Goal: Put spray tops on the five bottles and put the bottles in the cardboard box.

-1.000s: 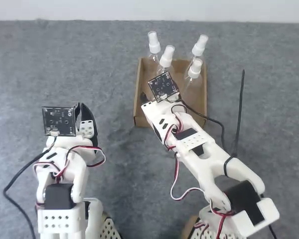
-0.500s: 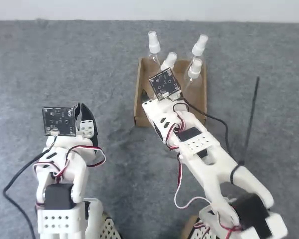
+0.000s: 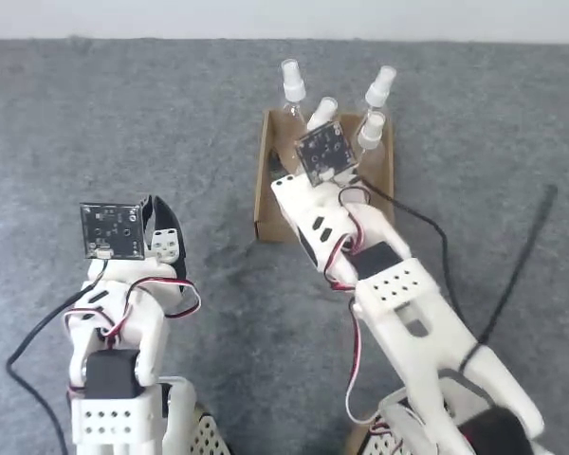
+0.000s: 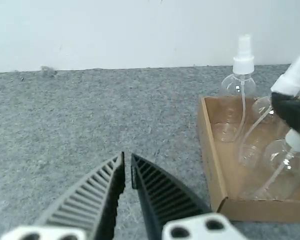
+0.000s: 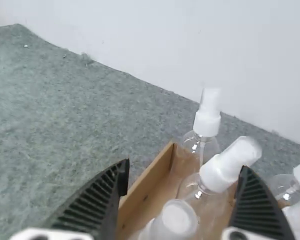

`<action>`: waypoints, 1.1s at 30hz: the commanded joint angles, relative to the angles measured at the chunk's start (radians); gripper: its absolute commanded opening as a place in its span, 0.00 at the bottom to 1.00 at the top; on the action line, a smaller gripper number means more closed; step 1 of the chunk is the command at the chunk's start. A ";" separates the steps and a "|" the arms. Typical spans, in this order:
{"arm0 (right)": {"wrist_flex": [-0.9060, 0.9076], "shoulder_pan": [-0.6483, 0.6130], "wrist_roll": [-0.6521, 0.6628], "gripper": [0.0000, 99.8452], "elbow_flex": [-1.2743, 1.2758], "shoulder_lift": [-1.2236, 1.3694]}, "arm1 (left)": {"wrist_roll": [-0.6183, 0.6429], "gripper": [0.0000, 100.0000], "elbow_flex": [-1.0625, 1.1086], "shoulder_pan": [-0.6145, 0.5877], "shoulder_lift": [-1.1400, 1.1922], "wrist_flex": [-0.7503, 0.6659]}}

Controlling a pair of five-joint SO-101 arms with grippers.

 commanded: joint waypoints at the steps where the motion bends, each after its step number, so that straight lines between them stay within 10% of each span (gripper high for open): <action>1: 0.200 -0.001 0.012 0.28 -0.140 -0.134 | 0.011 0.01 -0.028 -0.003 0.009 -0.025; 12: 0.688 0.082 0.017 0.00 -0.083 -0.452 | 0.005 0.01 -0.028 -0.012 0.003 -0.026; 33: 0.891 0.430 0.018 0.02 0.746 -1.294 | 0.002 0.01 0.225 -0.133 -0.351 0.124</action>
